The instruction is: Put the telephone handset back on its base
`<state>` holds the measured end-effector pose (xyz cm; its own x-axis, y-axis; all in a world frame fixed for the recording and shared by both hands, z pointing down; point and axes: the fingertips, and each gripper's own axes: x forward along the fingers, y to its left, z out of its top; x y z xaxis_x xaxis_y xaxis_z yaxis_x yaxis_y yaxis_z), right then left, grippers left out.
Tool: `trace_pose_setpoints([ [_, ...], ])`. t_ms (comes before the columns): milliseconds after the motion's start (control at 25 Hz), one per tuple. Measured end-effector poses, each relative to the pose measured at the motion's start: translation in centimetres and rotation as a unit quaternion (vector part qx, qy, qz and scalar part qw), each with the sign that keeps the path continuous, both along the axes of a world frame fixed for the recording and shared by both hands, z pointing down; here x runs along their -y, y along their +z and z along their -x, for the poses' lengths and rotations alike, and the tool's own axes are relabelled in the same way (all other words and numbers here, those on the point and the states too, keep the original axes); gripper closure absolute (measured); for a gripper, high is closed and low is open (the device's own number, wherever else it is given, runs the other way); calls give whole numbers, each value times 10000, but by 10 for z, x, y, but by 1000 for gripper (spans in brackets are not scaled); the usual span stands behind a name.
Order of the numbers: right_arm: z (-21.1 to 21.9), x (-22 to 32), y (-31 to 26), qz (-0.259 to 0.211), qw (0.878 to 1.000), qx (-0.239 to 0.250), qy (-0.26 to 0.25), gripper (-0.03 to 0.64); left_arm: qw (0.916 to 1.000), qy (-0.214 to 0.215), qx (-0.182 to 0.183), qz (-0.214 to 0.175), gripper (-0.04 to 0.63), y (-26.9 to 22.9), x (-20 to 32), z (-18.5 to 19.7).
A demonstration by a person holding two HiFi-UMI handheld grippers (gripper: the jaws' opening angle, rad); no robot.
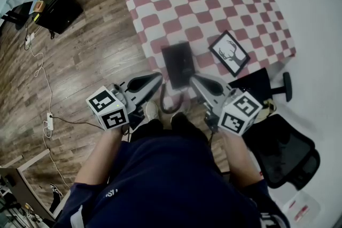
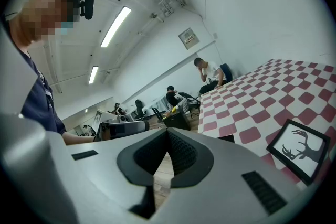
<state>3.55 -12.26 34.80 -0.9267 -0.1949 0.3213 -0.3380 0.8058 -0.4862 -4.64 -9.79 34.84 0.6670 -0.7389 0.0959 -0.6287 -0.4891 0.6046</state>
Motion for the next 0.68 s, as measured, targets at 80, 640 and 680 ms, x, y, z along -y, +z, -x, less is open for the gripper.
trace_pose_setpoints([
  [80, -2, 1, 0, 2, 10000, -1, 11, 601, 10000, 9, 0, -6, 561, -1, 1, -2],
  [640, -5, 6, 3, 55, 10000, 38, -5, 601, 10000, -10, -22, 57, 561, 3, 7, -6],
  [680, -4, 6, 3, 59, 10000, 38, -7, 601, 10000, -10, -22, 59, 561, 2, 8, -6],
])
